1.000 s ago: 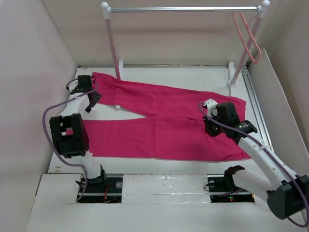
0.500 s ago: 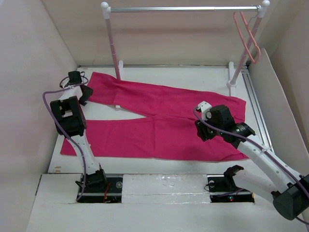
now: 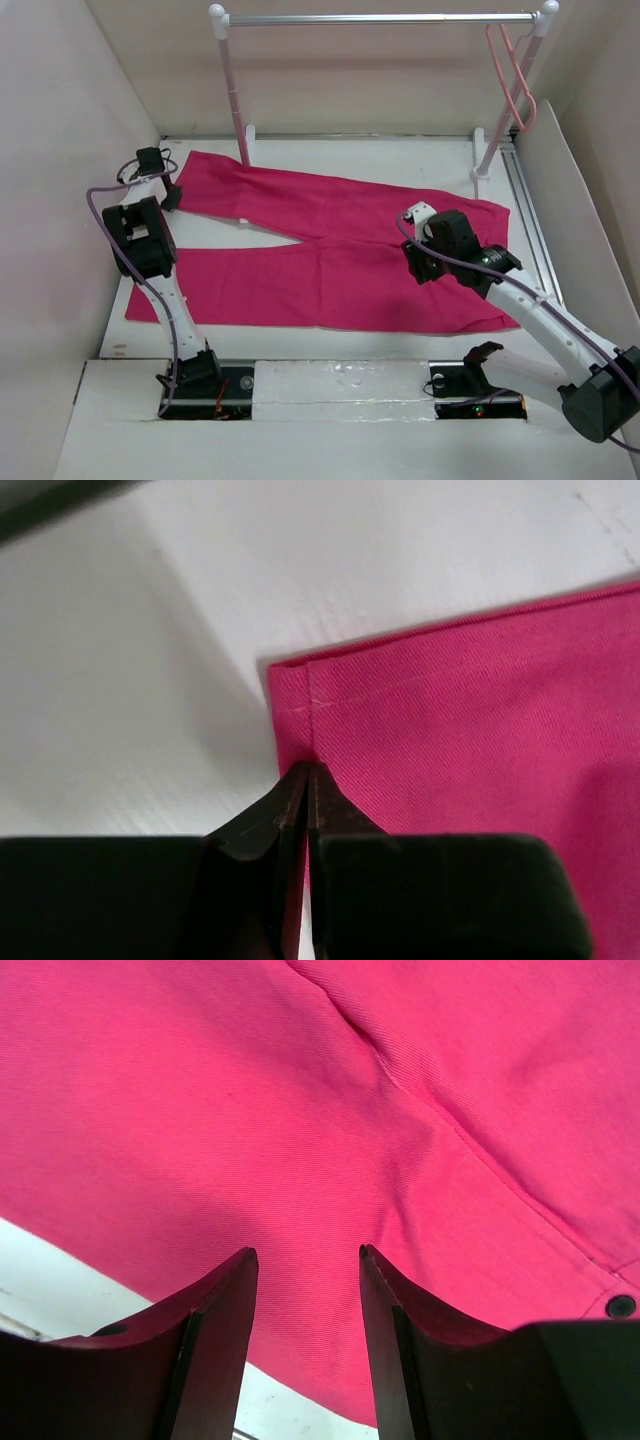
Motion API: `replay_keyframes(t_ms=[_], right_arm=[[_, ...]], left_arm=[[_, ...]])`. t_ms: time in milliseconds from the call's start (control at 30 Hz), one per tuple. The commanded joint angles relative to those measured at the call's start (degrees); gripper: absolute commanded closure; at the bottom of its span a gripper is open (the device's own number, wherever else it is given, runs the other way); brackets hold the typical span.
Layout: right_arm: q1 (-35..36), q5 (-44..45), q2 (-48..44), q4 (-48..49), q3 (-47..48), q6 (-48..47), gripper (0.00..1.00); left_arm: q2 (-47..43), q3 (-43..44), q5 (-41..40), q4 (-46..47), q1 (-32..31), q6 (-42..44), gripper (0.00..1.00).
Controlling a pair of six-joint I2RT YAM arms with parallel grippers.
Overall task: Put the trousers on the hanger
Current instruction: Flatten out the trousers at the center of the board.
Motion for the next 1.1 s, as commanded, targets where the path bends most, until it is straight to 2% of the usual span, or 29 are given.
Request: replay_keyframes(t_ms=[0, 133, 233, 400, 533, 633, 733, 767, 800, 833, 867, 900, 967, 1067], right_arm=[[0.02, 3.36, 0.69, 1.43, 2.62, 0.36, 0.49], [-1.91, 3.36, 1.92, 2.39, 2.36, 0.01, 0.49], [-3.93, 2.74, 2.80, 2.22, 2.88, -0.51, 0.49], [-6.58, 2.66, 2.54, 2.48, 3.94, -2.01, 0.49], [-9.82, 4.59, 2.80, 1.96, 3.42, -1.83, 0.34], [-15.60, 4.07, 2.89, 3.53, 1.67, -1.13, 0.28], [-22.89, -0.93, 1.49, 6.25, 0.08, 0.80, 0.27], [-24.32, -4.95, 0.09, 6.61, -0.88, 1.85, 0.30], [-25.20, -6.73, -1.05, 6.01, -1.33, 1.86, 0.57], [-25.21, -6.75, -1.06, 6.00, -1.33, 1.86, 0.58], [-25.21, -7.71, -1.93, 5.91, -2.29, 1.95, 0.74], [-25.21, -8.24, -2.38, 5.91, -2.91, 1.95, 0.94], [-24.60, -9.99, -2.56, 6.44, -4.58, 1.08, 1.00], [-23.02, -11.75, -1.33, 6.97, -6.78, -0.16, 0.96]], left_arm=[[-4.02, -5.06, -6.64, -3.51, 2.14, 2.36, 1.00], [-9.29, -11.65, -7.79, -2.02, 3.20, 2.54, 1.00], [-11.40, -13.42, -9.36, -3.33, 4.43, 1.67, 1.00], [-14.84, -17.82, -7.36, -0.52, 6.36, 4.12, 1.00], [-16.94, -17.73, -7.44, -2.27, 6.36, 4.65, 1.00], [-23.07, -20.27, -4.54, -0.96, 3.56, 6.49, 0.98], [-31.67, -24.30, -3.57, 0.45, -2.67, 7.90, 0.89], [-33.89, -25.54, -4.18, 0.01, -5.39, 8.08, 0.85], [-39.22, -30.34, -2.88, -0.77, -5.93, 6.51, 0.69], [-39.28, -30.39, -2.87, -0.78, -5.94, 6.50, 0.69], [-41.02, -32.48, -1.74, -0.78, -4.20, 6.06, 0.52], [-44.51, -34.76, 0.28, -0.61, -2.88, 5.36, 0.46], [-47.17, -41.18, 1.52, 0.44, -0.42, 6.14, 0.36], [-48.16, -44.36, -0.93, 0.18, 0.21, 7.99, 0.36]])
